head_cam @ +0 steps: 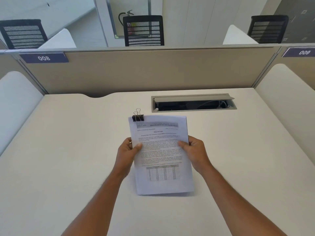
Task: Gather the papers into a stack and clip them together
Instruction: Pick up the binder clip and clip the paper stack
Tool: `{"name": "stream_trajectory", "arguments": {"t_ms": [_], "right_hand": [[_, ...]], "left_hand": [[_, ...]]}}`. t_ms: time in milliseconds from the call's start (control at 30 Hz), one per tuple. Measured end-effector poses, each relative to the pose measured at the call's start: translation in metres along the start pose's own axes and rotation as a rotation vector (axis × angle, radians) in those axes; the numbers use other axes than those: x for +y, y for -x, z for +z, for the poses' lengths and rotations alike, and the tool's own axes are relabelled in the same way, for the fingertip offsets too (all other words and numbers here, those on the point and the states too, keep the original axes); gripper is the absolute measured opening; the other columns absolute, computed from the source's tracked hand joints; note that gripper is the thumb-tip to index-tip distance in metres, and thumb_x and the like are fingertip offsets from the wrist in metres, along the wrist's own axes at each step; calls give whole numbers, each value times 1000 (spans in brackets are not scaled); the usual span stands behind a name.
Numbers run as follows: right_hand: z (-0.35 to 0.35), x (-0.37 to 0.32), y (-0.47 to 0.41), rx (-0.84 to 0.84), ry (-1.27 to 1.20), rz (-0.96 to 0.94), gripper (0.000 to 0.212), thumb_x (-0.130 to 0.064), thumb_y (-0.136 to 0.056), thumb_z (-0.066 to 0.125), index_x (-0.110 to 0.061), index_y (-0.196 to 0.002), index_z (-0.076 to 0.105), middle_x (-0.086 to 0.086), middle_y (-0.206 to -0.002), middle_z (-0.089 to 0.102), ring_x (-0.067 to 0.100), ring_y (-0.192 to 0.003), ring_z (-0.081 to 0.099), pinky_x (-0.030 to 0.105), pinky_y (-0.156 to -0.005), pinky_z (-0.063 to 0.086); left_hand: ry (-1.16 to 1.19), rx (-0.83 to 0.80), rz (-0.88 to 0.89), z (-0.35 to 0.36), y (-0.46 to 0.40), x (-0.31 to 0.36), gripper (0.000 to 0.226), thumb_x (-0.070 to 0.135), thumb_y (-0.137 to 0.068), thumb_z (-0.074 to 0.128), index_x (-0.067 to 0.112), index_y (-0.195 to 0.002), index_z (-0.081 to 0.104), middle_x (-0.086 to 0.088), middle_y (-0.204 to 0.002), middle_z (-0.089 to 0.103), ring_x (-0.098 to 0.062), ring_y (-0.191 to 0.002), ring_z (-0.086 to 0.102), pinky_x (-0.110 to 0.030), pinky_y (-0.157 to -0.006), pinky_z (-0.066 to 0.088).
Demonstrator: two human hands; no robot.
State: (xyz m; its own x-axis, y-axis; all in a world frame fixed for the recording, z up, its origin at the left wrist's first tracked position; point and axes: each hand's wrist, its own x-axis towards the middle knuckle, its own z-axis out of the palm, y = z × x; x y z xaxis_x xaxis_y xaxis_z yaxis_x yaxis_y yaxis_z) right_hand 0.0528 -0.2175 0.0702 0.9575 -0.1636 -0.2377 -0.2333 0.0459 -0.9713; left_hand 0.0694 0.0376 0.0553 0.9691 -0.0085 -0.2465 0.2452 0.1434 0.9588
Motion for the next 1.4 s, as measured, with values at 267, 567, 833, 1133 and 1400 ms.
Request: {"name": "stream_trajectory", "arguments": {"t_ms": [267,567,833,1133,1400], "right_hand": [[13,-6,-14,-98,-119,154,25,-3,-95,63,-11,-117,71,7,-109,78,31,-101,74,42,-84,61],[25,43,14,-294,95,357,34,-4,-99,54,-22,-127,61,-3,-123,71,22,-106,70,41,-69,63],[59,37,-21,-150,136,341,31,-7,-100,50,-22,-124,62,-5,-117,71,20,-99,68,27,-56,56],[110,18,-100,-84,0,378,30,-3,-99,50,-19,-121,63,0,-119,69,21,-100,65,24,-54,56],[140,14,-149,-36,-74,393,24,-3,-99,51,-8,-120,61,5,-117,68,22,-86,71,28,-68,62]], "left_hand": [[-63,29,-59,-10,10,-20,24,2,-97,61,10,-118,66,-8,-114,76,-32,-105,73,-52,-89,59],[-61,213,-121,-35,-24,-9,23,1,-96,62,14,-115,68,-4,-115,76,-27,-104,73,-53,-95,56],[-82,164,-262,-55,-55,-2,30,5,-93,68,10,-122,64,-7,-116,75,-28,-98,75,-51,-89,59],[-50,254,-264,-63,-71,14,49,-6,-96,56,14,-141,48,-15,-118,69,-38,-89,74,-36,-63,64],[-141,362,-206,-74,-134,34,54,-8,-96,51,5,-148,42,-17,-126,62,-33,-80,74,-20,-59,61]]}}
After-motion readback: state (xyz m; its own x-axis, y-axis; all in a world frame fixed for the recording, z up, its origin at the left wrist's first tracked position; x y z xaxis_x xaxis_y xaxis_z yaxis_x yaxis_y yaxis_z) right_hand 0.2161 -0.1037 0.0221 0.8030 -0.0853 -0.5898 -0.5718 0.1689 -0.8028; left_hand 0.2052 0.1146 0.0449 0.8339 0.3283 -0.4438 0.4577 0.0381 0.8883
